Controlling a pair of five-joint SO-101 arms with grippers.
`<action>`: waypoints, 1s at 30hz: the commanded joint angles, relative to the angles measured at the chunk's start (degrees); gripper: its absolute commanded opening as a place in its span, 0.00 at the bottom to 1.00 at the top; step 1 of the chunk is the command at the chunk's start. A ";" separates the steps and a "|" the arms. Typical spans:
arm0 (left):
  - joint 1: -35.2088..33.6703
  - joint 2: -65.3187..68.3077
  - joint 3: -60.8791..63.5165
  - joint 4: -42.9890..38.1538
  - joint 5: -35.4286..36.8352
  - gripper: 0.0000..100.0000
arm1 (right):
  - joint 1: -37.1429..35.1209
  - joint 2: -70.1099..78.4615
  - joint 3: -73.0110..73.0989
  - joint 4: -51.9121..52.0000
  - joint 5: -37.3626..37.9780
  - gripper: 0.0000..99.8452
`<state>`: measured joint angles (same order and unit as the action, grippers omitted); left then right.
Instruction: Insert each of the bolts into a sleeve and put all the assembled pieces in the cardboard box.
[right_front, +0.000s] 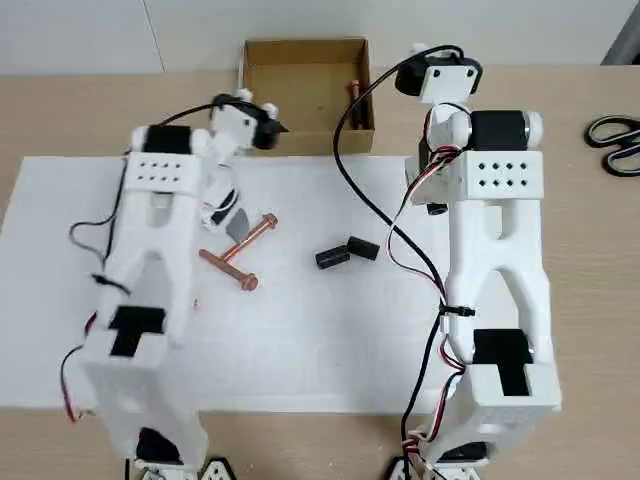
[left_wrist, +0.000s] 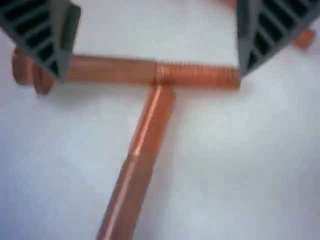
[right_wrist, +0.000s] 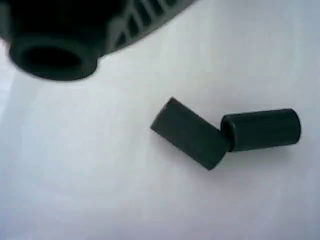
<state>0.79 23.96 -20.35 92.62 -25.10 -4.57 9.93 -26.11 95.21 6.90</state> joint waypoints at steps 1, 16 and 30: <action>1.76 3.43 -7.34 0.00 -0.97 0.21 | 0.13 -3.74 -0.26 0.48 0.62 0.01; 3.16 20.04 -23.96 0.53 -0.88 0.21 | 0.13 -3.56 -0.26 0.48 0.70 0.01; 3.69 21.80 -24.04 0.09 0.26 0.21 | 0.04 -3.38 -0.26 0.40 0.62 0.01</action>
<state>3.96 45.76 -42.42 92.62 -25.80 -4.57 9.93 -26.11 95.21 7.08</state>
